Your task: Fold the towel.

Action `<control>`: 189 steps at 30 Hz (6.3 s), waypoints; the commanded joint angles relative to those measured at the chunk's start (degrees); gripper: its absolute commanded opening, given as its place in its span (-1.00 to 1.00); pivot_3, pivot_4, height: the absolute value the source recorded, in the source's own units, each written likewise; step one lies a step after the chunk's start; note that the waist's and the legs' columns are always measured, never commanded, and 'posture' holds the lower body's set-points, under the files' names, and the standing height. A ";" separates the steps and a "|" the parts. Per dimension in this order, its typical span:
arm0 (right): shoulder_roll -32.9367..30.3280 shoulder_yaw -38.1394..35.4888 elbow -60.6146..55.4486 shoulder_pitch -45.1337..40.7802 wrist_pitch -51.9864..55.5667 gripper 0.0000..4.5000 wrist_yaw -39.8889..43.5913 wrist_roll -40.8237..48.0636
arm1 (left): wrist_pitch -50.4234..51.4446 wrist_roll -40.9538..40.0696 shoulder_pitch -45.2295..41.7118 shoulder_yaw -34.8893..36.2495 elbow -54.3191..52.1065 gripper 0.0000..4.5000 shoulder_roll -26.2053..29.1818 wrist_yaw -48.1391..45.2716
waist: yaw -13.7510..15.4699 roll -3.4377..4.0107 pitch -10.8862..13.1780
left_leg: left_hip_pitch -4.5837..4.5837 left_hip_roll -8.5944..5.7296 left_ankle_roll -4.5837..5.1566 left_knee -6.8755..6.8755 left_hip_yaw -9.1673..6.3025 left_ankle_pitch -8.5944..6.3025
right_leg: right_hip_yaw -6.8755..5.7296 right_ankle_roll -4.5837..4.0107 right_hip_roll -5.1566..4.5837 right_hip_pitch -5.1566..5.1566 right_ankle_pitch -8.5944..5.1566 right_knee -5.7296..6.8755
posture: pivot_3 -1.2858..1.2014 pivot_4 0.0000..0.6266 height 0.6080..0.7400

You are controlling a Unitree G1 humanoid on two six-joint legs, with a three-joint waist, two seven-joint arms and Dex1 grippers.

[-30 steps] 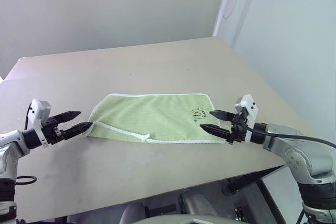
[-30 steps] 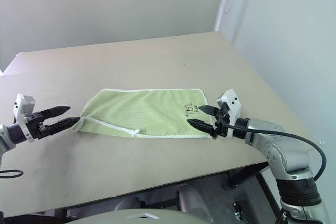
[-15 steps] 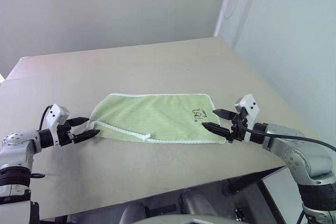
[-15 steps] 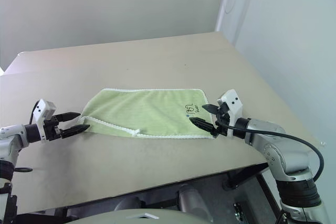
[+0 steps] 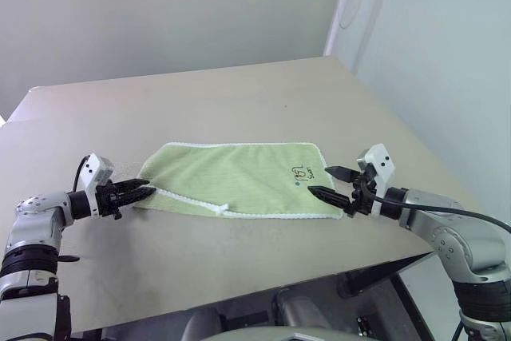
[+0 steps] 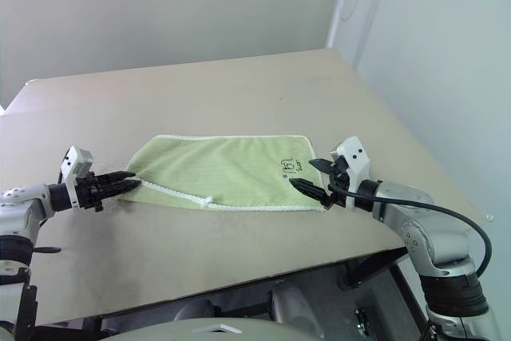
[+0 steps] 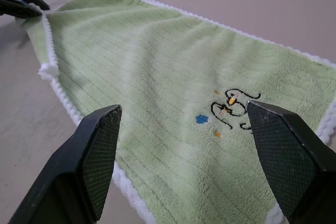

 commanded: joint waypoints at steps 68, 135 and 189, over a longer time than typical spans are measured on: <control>5.07 0.48 58.28 -48.18 -31.82 -0.99 -11.45 -23.77 | -13.12 2.31 -42.11 9.08 27.04 -1.00 -8.14 40.70 | -0.22 -0.08 -0.01 | -0.08 -0.07 0.00 -0.12 -0.05 0.01 | 0.03 0.02 0.01 -0.07 0.41 -0.04 | 0.03 -1.00 1.00; -12.46 -0.24 10.36 0.68 -9.22 -0.99 9.44 -9.74 | 5.13 -1.98 -10.75 4.89 8.10 -1.00 3.83 11.45 | 0.21 -0.54 -0.05 | 0.14 0.01 -0.16 0.17 0.11 0.06 | -0.06 -0.02 -0.03 0.16 0.27 -0.06 | 0.03 -1.00 1.00; 28.97 -39.53 6.60 -2.73 43.53 0.76 -42.19 52.40 | 13.34 -6.08 -4.99 -0.77 -19.18 1.00 -4.45 0.60 | -0.05 0.03 -0.07 | -0.01 0.14 -0.09 0.00 -0.05 0.04 | -0.13 0.13 0.03 0.05 0.39 0.04 | 0.03 -1.00 1.00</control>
